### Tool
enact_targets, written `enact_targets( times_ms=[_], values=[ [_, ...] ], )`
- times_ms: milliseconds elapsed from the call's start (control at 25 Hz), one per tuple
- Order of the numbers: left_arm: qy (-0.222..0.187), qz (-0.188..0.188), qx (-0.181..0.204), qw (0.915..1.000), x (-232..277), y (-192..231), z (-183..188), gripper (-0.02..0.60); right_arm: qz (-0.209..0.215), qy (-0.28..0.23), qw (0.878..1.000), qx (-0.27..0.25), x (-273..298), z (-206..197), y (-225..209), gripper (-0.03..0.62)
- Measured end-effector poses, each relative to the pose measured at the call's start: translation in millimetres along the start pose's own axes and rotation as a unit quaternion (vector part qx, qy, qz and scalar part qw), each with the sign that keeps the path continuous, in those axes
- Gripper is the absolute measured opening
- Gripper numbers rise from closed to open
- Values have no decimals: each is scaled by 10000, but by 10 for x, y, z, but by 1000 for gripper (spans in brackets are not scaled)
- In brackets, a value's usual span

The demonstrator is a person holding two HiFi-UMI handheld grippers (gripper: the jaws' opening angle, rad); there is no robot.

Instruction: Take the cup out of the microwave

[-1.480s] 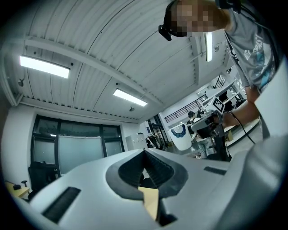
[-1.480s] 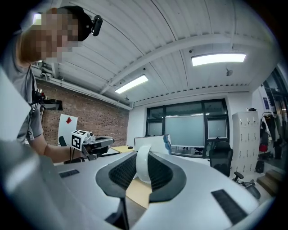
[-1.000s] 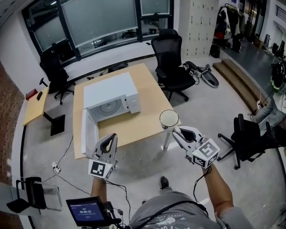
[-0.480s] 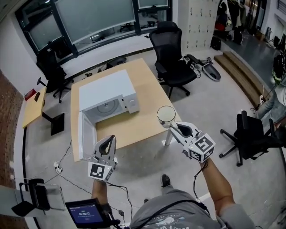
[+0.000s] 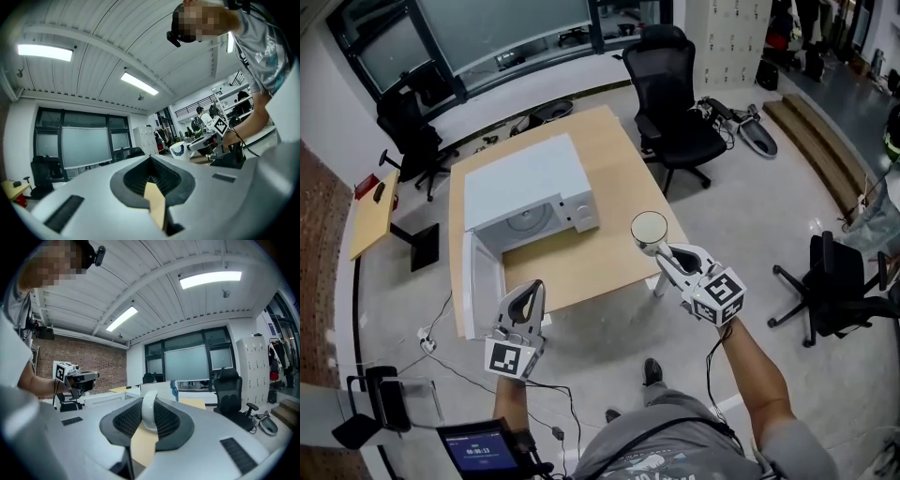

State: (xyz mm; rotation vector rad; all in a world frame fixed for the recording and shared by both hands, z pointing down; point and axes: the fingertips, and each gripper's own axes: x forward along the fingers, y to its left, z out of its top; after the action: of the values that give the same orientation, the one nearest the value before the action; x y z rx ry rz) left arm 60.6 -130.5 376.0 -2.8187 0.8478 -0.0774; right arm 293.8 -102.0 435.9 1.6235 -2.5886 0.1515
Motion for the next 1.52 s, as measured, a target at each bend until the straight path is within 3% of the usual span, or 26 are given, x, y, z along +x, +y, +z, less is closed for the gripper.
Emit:
enact_targets(
  times_ms=[480,1080,1520],
  values=[
    [161,145,-198,9996,366,305,-426,26,-6,198,9997,160,875,-635,-713,74],
    [511,300,-521,9969,849,451,-1056,26,-109,760,9955,562,1866,-1738,-1637,74],
    [853,457,-590,9936,907,448,-1309,26,-143,1118,9910,726,2256,-2357,-1905,74]
  ],
)
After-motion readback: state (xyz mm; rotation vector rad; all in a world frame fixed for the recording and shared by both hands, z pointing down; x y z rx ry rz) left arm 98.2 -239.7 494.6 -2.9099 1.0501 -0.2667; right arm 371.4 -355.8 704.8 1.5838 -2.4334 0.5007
